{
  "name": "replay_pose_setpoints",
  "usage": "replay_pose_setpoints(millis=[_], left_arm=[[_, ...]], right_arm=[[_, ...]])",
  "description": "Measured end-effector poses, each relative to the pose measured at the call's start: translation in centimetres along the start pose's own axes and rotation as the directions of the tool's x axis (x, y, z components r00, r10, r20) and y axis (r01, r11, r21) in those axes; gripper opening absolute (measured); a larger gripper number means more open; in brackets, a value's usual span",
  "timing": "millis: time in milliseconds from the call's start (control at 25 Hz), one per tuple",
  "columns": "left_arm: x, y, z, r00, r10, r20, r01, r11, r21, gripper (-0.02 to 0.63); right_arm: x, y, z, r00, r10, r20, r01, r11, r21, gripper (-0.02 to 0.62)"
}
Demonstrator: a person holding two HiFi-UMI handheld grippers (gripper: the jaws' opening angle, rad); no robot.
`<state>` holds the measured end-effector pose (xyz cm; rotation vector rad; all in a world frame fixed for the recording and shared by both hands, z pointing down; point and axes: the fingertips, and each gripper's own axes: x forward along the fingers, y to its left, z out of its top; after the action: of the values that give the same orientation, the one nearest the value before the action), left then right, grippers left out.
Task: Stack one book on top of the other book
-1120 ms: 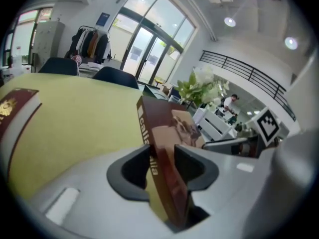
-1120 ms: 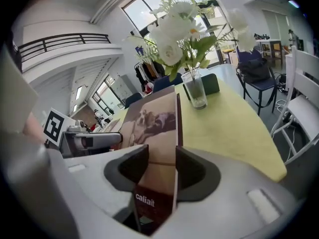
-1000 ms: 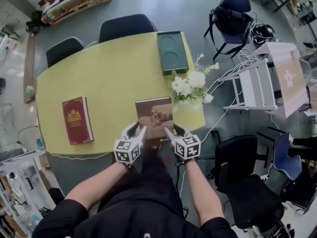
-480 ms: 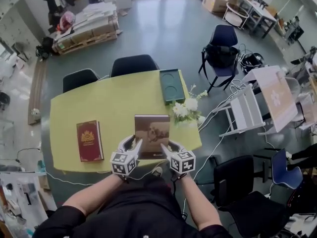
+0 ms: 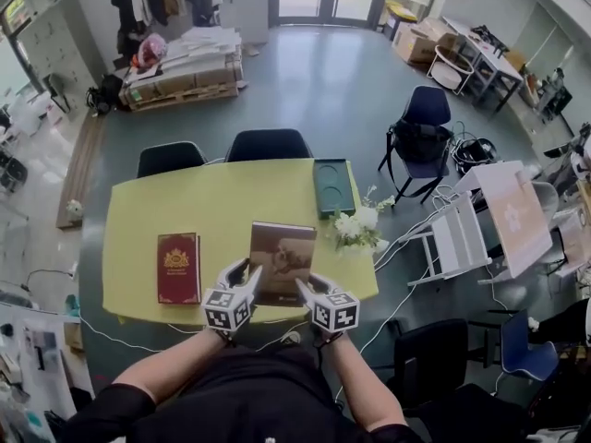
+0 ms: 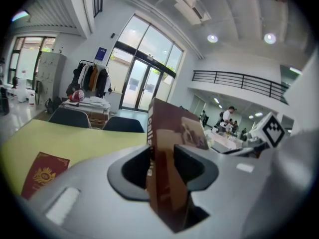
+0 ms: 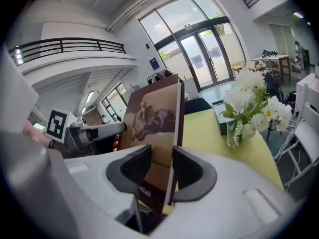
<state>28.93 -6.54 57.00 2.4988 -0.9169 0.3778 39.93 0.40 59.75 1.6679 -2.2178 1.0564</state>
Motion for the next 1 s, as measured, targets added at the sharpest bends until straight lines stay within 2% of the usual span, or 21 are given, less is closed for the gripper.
replay_pose_setpoints(millis=[320,640,1000], left_arm=[[-3.8,2.9,0.1,0.994,0.102,0.048,-0.1,0.994,-0.042,0.162],[-8.4,8.1,0.3,0.977,0.197,0.088,-0.19,0.978,-0.082,0.163],[-14.1,17.8,1.2,0.978,0.185,0.094,-0.174,0.978,-0.115,0.163]], right_arm=[[1.9,3.8,0.3,0.995,0.089,-0.036,-0.091,0.995,-0.045,0.137],[5.7,9.4,0.0,0.982,0.169,-0.088,-0.178,0.979,-0.099,0.133],[11.9,18.6,-0.3,0.981,0.152,-0.118,-0.166,0.979,-0.118,0.132]])
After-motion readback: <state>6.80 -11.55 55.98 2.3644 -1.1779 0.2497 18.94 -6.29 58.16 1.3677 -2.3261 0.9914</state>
